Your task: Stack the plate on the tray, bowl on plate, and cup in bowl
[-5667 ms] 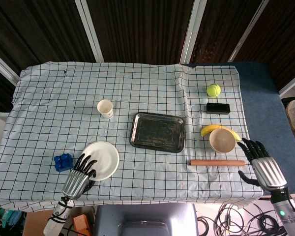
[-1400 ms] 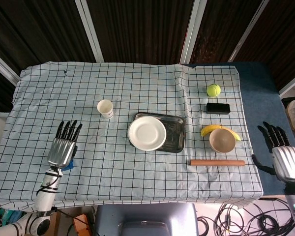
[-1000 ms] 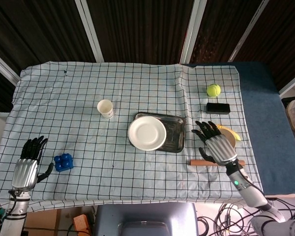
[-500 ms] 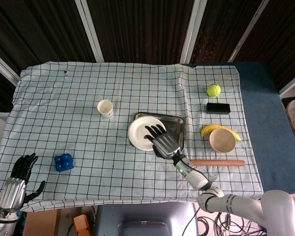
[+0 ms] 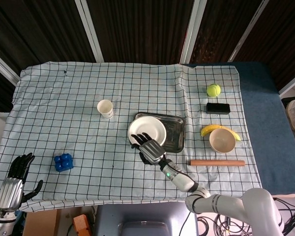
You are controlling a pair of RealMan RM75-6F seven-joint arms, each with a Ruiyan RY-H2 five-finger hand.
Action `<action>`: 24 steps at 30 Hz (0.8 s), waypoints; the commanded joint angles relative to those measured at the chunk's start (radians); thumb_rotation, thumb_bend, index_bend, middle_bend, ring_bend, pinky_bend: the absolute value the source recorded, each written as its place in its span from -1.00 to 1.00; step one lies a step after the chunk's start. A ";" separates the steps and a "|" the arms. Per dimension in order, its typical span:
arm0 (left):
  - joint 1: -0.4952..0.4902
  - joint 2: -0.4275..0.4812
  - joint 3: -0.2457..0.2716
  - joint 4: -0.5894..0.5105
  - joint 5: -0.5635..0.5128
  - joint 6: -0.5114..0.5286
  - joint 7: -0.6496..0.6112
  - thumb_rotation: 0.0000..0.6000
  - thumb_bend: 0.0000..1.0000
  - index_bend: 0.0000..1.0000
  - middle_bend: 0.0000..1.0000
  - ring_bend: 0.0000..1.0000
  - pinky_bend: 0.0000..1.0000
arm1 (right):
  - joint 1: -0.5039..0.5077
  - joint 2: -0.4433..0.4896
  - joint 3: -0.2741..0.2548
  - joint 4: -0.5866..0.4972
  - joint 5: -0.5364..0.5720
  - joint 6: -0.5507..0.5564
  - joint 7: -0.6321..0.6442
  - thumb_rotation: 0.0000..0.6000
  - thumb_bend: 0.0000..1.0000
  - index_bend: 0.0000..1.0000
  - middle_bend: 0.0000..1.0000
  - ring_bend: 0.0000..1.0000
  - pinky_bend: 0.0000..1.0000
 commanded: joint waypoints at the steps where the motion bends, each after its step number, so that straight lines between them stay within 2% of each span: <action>1: 0.001 0.000 -0.002 0.000 0.002 0.000 0.000 1.00 -0.25 -1.00 -0.91 -1.00 -1.00 | 0.003 -0.003 -0.007 0.009 0.006 0.007 -0.015 1.00 0.46 -0.42 -1.00 -1.00 -1.00; 17: -0.006 -0.004 -0.012 -0.007 0.018 -0.024 0.017 1.00 -0.26 -1.00 -0.91 -1.00 -1.00 | -0.043 0.120 -0.053 -0.087 0.059 0.053 -0.150 1.00 0.46 -0.41 -1.00 -1.00 -1.00; 24: -0.007 -0.001 -0.018 -0.011 0.020 -0.025 0.017 1.00 -0.25 -1.00 -0.91 -1.00 -1.00 | -0.075 0.183 -0.064 -0.146 0.041 0.117 -0.152 1.00 0.46 -0.45 -1.00 -1.00 -1.00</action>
